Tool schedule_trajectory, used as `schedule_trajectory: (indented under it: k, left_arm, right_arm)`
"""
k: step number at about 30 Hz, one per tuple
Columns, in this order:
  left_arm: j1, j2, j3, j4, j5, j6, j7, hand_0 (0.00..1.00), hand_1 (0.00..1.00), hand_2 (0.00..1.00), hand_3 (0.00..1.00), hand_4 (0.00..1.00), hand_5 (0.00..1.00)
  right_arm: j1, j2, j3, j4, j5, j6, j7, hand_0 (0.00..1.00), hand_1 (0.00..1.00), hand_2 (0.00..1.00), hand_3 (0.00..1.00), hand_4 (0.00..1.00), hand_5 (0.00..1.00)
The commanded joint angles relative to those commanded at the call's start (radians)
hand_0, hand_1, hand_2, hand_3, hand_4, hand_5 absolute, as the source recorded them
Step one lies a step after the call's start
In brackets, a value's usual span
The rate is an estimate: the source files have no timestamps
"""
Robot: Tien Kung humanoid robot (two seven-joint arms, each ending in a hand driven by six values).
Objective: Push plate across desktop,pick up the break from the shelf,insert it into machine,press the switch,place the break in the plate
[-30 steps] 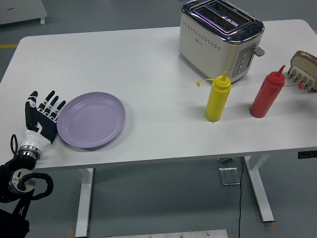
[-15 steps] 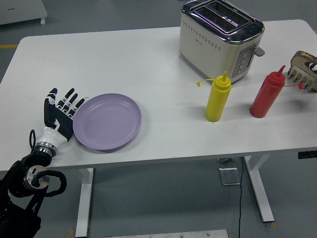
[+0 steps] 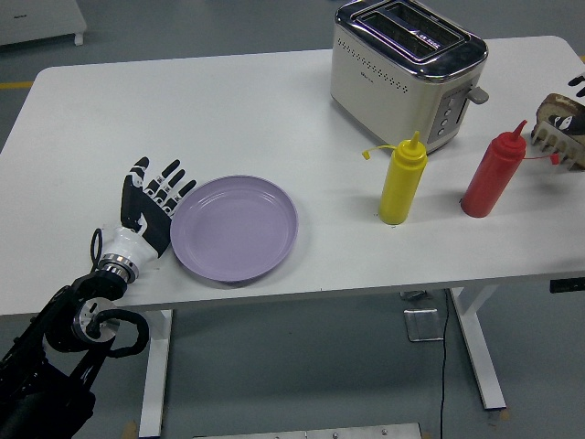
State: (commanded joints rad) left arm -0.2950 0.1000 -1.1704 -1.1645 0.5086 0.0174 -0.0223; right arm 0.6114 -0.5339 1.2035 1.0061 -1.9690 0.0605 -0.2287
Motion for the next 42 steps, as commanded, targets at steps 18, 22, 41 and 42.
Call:
schedule_trajectory:
  k: [18, 22, 41, 42]
  left_arm:
    - [-0.064, -0.043, 0.092, 0.007, -0.032, 0.008, -0.009, 0.885, 0.927, 0.995, 0.899, 0.661, 0.998]
    - [-0.065, -0.042, 0.080, 0.002, -0.033, 0.014, -0.016, 0.886, 0.927, 0.995, 0.899, 0.661, 0.998]
    - [0.048, -0.004, -0.220, -0.166, -0.007, 0.075, -0.064, 0.875, 0.916, 0.986, 0.880, 0.660, 0.998]
    - [0.061, 0.001, -0.237, -0.182, -0.012, 0.075, -0.063, 0.875, 0.916, 0.986, 0.880, 0.660, 0.998]
  right_arm:
    - [0.035, 0.019, -0.052, -0.092, -0.073, -0.095, 0.050, 0.348, 0.423, 0.486, 0.509, 0.528, 0.094]
    - [0.035, 0.018, -0.058, -0.092, -0.081, -0.133, 0.066, 0.301, 0.409, 0.473, 0.490, 0.450, 0.050]
    - [0.031, -0.021, -0.016, 0.046, -0.062, -0.240, 0.074, 0.325, 0.407, 0.462, 0.481, 0.330, 0.005]
    - [0.032, -0.024, -0.011, 0.061, -0.062, -0.247, 0.073, 0.325, 0.407, 0.462, 0.481, 0.330, 0.005]
